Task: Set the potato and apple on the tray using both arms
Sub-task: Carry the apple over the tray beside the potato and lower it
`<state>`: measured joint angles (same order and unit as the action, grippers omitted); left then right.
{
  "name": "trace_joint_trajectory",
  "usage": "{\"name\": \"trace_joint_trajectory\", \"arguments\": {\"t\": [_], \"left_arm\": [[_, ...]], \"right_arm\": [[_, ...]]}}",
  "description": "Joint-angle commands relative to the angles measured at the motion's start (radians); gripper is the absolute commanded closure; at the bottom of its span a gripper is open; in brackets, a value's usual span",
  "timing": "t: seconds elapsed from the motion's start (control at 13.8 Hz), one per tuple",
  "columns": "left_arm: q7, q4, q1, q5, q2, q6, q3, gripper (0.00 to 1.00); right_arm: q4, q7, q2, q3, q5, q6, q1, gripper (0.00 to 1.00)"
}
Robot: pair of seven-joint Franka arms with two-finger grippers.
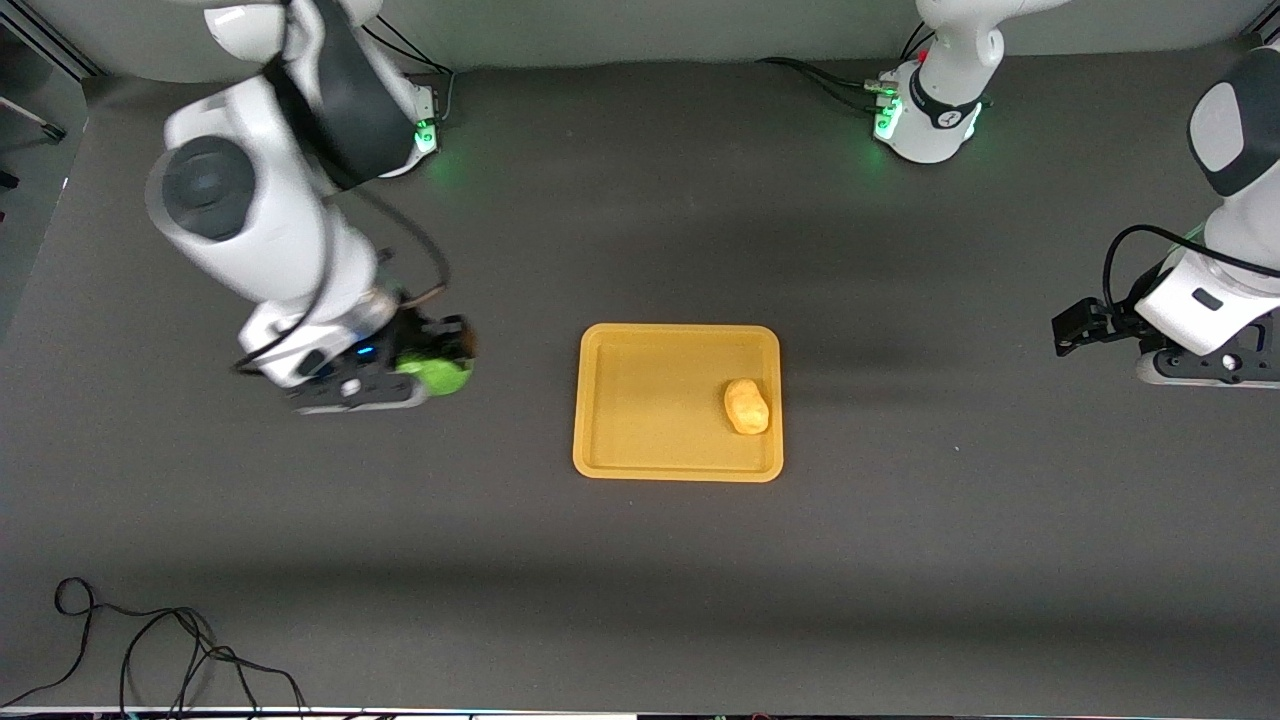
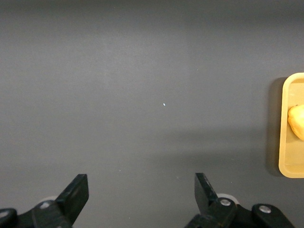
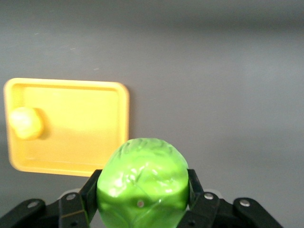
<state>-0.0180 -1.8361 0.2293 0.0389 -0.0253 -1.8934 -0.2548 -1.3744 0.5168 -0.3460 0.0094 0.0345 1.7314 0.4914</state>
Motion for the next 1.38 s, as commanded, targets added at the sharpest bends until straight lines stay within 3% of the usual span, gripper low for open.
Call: {"name": "trace_joint_trajectory", "arguments": {"t": [0.0,0.22,0.51,0.65,0.94,1.3], "left_arm": [[-0.046,-0.031,0.004,-0.013,0.03,-0.01,0.0,0.01],[-0.165,-0.029,0.018,-0.046,0.033,-0.006,0.017,0.01],[-0.16,0.058,0.016,-0.05,0.03,0.154,0.019,0.01],[-0.116,0.061,0.004,-0.047,0.027,0.155,0.017,0.01],[-0.051,0.058,-0.019,-0.031,0.018,0.146,0.012,0.01],[-0.039,0.057,-0.019,0.006,0.015,0.142,0.012,0.01]], "right_arm": [[0.214,0.225,-0.179,-0.011,-0.047,-0.013,0.136,0.51],[0.374,0.373,-0.367,-0.016,-0.05,0.005,0.245,0.51],[0.379,0.411,-0.528,-0.016,-0.103,0.189,0.292,0.51],[0.373,0.416,-0.588,-0.016,-0.134,0.256,0.294,0.51],[0.37,0.431,-0.671,-0.017,-0.145,0.35,0.294,0.51],[0.292,0.453,-0.677,-0.019,-0.188,0.45,0.294,0.5]]}}
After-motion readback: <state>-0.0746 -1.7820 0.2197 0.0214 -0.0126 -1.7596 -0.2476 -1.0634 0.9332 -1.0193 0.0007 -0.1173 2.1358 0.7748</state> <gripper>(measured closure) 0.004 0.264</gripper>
